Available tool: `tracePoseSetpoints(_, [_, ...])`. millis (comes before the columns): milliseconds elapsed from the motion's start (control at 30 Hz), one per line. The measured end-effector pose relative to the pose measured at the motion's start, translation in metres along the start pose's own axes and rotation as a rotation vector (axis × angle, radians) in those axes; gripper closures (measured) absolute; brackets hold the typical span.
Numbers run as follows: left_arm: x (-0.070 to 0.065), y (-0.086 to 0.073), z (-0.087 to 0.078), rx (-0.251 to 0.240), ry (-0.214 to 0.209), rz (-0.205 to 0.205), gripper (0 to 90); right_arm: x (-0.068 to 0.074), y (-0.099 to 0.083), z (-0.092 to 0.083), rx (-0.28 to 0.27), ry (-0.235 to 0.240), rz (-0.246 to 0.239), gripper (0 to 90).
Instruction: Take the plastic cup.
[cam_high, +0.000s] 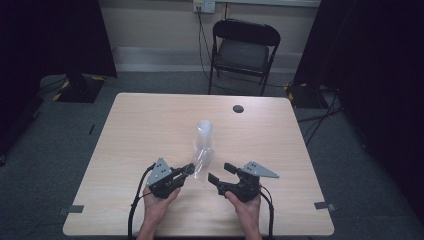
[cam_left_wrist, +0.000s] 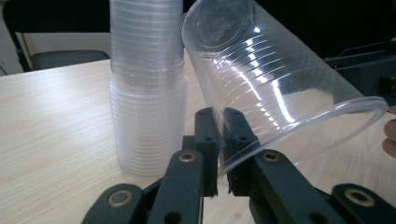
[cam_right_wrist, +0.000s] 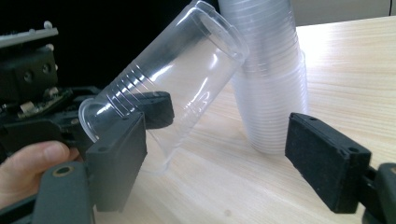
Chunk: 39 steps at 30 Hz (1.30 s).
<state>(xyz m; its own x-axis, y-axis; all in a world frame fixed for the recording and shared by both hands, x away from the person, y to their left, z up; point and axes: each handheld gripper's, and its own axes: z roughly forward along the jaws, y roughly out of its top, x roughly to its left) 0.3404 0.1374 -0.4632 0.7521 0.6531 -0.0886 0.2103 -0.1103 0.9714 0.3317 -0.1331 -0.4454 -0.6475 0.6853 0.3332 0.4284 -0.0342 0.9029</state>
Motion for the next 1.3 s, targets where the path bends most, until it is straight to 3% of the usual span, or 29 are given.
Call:
tracePoseSetpoints(300, [0.002, -0.001, 0.001, 0.043, -0.029, -0.002, 85.5, 0.002, -0.003, 0.002, 0.049, -0.030, -0.089, 20.7])
tracePoseSetpoints(500, [0.003, 0.001, 0.003, 0.099, -0.053, 0.014, 85.5, 0.005, -0.004, 0.003, 0.089, -0.049, -0.170, 20.8])
tracePoseSetpoints(967, [0.006, -0.002, 0.008, 0.186, -0.114, -0.027, 85.5, 0.009, -0.010, 0.005, 0.171, -0.141, -0.352, 19.4])
tracePoseSetpoints(1133, [0.005, 0.002, 0.010, 0.223, -0.115, -0.010, 85.8, 0.010, -0.014, 0.006, 0.188, -0.158, -0.398, 19.2])
tracePoseSetpoints(1300, [0.004, 0.009, 0.013, 0.280, -0.151, -0.004, 86.2, 0.010, -0.018, 0.006, 0.202, -0.175, -0.449, 18.8])
